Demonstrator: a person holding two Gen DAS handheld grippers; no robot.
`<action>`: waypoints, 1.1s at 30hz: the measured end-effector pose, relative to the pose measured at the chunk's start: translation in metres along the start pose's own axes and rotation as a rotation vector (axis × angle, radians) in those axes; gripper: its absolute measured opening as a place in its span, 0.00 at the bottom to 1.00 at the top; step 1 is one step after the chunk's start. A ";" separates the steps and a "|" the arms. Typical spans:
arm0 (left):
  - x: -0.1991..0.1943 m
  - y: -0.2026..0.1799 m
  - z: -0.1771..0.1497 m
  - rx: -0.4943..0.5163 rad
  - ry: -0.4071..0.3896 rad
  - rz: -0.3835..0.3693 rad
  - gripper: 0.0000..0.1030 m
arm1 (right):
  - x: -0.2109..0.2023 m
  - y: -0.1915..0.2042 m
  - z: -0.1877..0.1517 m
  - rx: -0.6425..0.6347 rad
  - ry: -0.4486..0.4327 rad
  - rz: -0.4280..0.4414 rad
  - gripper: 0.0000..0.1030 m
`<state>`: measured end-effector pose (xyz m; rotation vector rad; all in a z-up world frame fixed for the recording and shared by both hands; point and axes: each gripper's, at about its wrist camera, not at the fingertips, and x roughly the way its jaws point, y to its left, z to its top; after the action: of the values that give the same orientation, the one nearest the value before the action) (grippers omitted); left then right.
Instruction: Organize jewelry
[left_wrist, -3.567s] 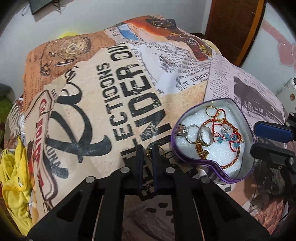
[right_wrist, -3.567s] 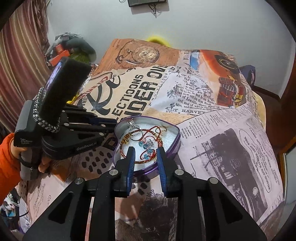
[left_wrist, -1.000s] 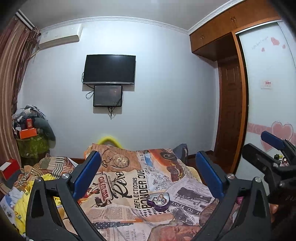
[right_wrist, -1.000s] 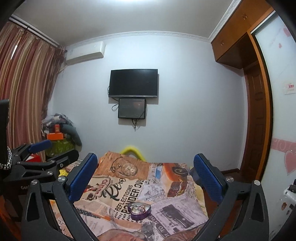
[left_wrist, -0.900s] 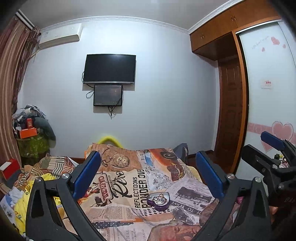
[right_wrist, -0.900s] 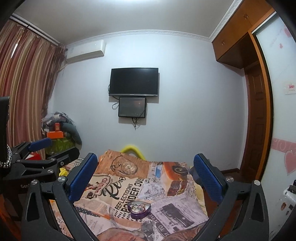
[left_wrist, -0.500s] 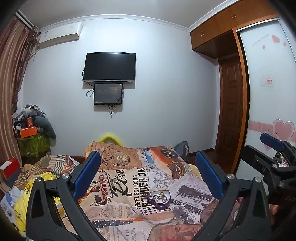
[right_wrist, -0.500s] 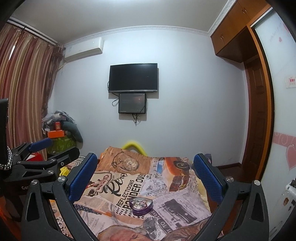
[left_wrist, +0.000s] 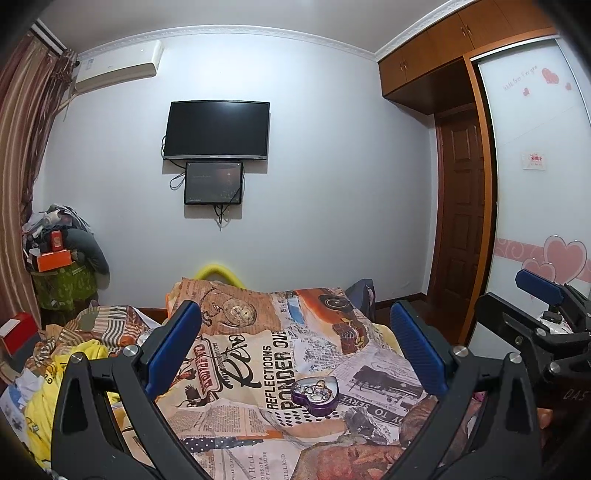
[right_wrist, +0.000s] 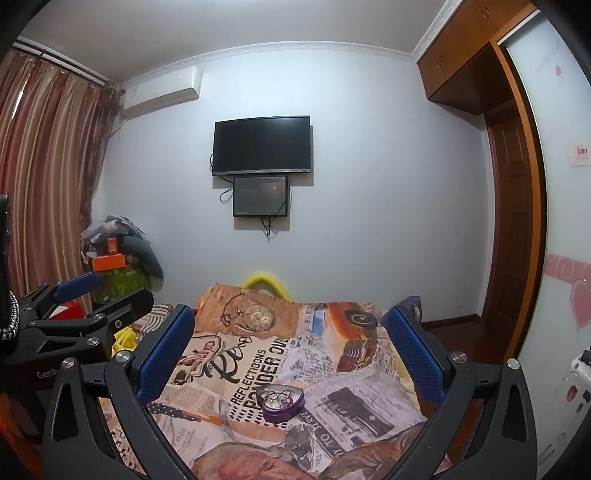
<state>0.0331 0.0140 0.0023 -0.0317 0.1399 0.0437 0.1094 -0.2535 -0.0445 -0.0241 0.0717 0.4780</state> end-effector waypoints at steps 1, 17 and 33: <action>0.000 0.000 0.000 0.001 0.000 0.000 1.00 | 0.000 0.000 0.000 0.001 0.002 -0.001 1.00; 0.010 0.000 -0.003 0.001 0.016 -0.002 1.00 | 0.005 -0.004 -0.003 0.009 0.022 -0.001 1.00; 0.015 -0.003 -0.004 0.001 0.040 -0.034 1.00 | 0.007 -0.008 -0.005 0.023 0.027 -0.005 1.00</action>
<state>0.0478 0.0114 -0.0032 -0.0335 0.1793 0.0088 0.1193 -0.2572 -0.0499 -0.0080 0.1042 0.4715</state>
